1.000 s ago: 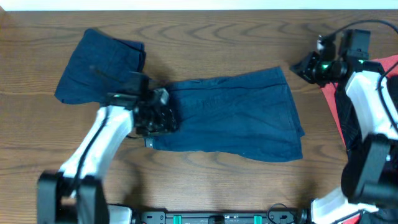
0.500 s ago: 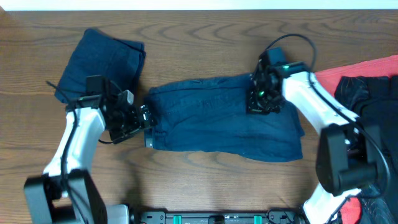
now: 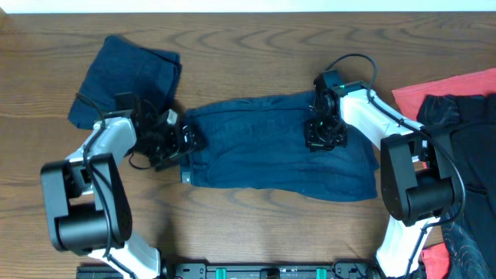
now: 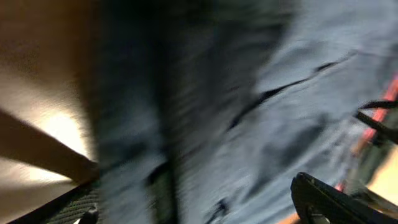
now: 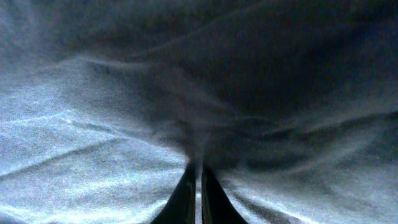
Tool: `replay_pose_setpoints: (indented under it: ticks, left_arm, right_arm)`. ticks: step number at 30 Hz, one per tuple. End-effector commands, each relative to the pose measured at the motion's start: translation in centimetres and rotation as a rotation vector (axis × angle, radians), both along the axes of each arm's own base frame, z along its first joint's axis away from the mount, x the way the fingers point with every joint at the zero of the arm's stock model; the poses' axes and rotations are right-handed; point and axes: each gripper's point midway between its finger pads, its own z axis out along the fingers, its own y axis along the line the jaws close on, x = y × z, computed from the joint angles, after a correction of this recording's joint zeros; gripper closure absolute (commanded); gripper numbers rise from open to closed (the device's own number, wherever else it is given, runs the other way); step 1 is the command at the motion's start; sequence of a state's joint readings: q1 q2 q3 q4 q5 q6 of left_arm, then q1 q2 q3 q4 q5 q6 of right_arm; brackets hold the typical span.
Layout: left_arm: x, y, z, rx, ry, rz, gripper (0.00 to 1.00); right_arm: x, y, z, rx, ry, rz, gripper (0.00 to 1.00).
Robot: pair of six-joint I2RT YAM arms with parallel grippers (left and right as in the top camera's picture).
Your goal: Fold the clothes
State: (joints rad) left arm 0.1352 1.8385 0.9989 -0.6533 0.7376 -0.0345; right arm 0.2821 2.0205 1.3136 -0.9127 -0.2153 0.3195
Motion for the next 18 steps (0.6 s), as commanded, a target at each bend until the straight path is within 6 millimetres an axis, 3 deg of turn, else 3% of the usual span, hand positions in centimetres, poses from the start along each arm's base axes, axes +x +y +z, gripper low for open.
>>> replay_pose_setpoints:
  ticks: [1,6,9,10,14,18]
  left_arm:
    - [-3.4,-1.5,-4.4,0.005,0.125,-0.086,0.08]
    - [-3.0,-2.7,-4.5,0.014,0.083,-0.135,0.21]
    - [-2.7,-3.3,-4.6,0.016,0.061,-0.154,0.44]
    - [-2.7,-3.4,-4.6,0.016,0.061,-0.157,0.59]
    - [-3.0,-3.3,-4.0,0.014,0.080,-0.149,0.86]
    - [-3.0,-2.3,-1.1,0.044,0.100,-0.152,0.94]
  right_arm:
    - [-0.3,-0.3,-0.9,-0.027,0.009,0.030,0.95]
    - [-0.3,-0.2,-0.9,-0.026,0.008,0.030,0.96]
    - [-0.3,-0.3,-0.9,-0.027,0.009,0.030,0.96]
    - [-0.3,-0.3,-0.9,-0.027,0.009,0.030,0.96]
    - [-0.4,-0.3,-0.9,-0.028,0.013,0.030,0.99]
    - [-0.4,-0.5,0.3,-0.028,-0.004,0.027,0.99]
